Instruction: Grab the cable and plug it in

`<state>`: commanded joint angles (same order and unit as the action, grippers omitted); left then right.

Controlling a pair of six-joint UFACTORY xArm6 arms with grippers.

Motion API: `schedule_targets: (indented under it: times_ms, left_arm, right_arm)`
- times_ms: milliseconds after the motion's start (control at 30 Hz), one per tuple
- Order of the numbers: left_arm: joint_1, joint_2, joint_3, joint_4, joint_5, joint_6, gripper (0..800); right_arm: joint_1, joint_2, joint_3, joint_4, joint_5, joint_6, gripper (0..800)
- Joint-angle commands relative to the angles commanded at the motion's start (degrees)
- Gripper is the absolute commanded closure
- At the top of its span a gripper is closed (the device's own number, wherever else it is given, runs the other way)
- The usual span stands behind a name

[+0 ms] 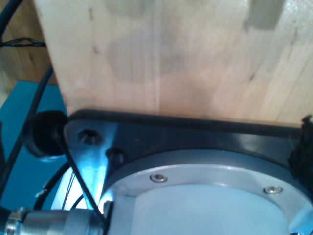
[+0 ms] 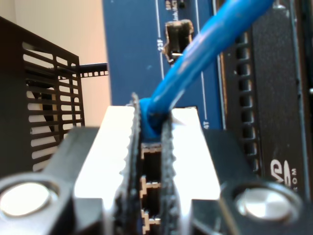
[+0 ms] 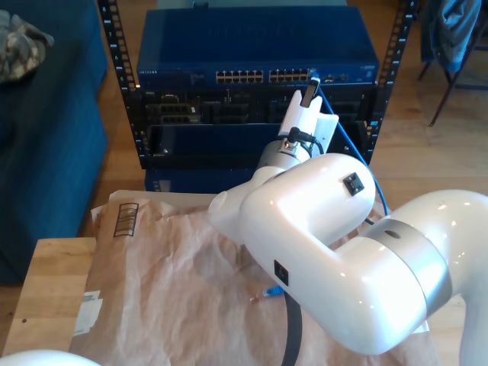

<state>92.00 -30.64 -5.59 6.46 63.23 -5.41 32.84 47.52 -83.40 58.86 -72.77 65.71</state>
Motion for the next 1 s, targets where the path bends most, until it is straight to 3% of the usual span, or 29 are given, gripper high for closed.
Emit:
schedule_targets:
  times_ms: [1000]
  left_arm:
    - [0.0,0.0,0.0,0.0,0.0,0.0,0]
  right_arm:
    - [-1.8,1.1,-3.5,-0.2,2.9,0.1,799]
